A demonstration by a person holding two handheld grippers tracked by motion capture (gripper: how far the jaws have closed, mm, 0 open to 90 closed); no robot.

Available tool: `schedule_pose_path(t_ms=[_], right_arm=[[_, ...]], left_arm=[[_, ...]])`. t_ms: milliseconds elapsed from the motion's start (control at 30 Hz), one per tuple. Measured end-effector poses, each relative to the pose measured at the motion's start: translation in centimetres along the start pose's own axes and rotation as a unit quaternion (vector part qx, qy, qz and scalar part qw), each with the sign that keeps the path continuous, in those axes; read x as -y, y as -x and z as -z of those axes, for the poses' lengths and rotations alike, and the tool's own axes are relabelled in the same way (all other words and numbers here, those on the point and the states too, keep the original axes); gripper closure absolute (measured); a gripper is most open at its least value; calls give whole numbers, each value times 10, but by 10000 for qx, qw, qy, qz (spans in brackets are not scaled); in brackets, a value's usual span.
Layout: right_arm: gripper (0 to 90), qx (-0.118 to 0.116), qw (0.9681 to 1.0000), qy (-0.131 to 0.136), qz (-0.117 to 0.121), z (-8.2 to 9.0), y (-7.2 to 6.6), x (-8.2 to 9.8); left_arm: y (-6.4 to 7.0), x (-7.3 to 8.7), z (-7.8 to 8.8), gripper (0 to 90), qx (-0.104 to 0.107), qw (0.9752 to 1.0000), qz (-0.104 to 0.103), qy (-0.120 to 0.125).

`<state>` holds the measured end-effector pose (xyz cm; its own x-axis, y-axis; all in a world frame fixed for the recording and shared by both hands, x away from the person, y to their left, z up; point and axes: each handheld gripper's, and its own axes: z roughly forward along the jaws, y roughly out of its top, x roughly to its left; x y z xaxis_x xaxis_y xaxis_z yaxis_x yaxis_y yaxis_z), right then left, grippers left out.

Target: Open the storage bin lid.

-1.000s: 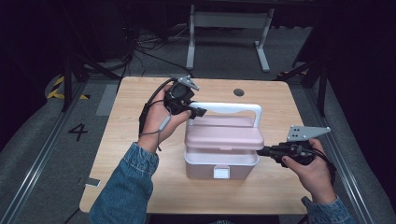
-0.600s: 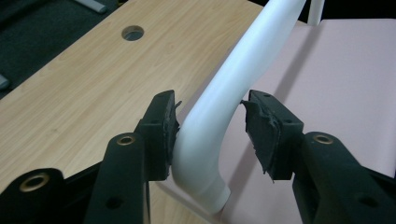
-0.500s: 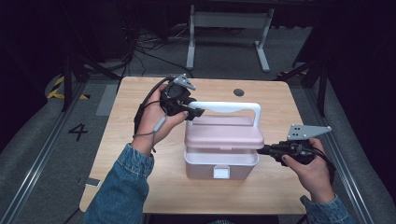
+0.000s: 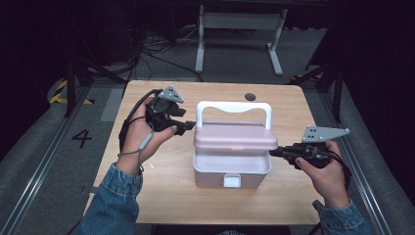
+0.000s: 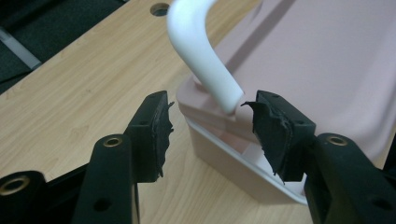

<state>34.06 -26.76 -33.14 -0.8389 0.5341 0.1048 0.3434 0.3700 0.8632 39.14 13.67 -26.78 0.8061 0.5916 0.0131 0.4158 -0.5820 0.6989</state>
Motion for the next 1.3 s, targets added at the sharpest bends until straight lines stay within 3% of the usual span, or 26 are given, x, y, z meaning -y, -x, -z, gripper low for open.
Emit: schedule_pose_path(t_ms=[433, 733, 800, 1000, 1200, 1300], right_arm=[[900, 82, 9995, 318, -26, 1, 2, -5], [900, 158, 9985, 511, -88, 4, 3, -8], [900, 169, 9983, 548, -110, 4, 3, -9], [900, 161, 9981, 577, -133, 5, 2, -9], [900, 167, 9976, 649, -188, 5, 4, -11], [900, 155, 9974, 679, -198, 5, 4, -11]], left_arm=[[12, 25, -5, 420, 87, 9998, -162, -24], [22, 27, -17, 387, 72, 9986, -521, -36], [24, 24, -21, 361, -44, 9975, -694, 107], [28, 16, -25, 347, -83, 9966, -770, 277], [33, 8, -29, 345, -66, 9943, -901, 567], [34, 5, -30, 365, -163, 9921, -1027, 695]])
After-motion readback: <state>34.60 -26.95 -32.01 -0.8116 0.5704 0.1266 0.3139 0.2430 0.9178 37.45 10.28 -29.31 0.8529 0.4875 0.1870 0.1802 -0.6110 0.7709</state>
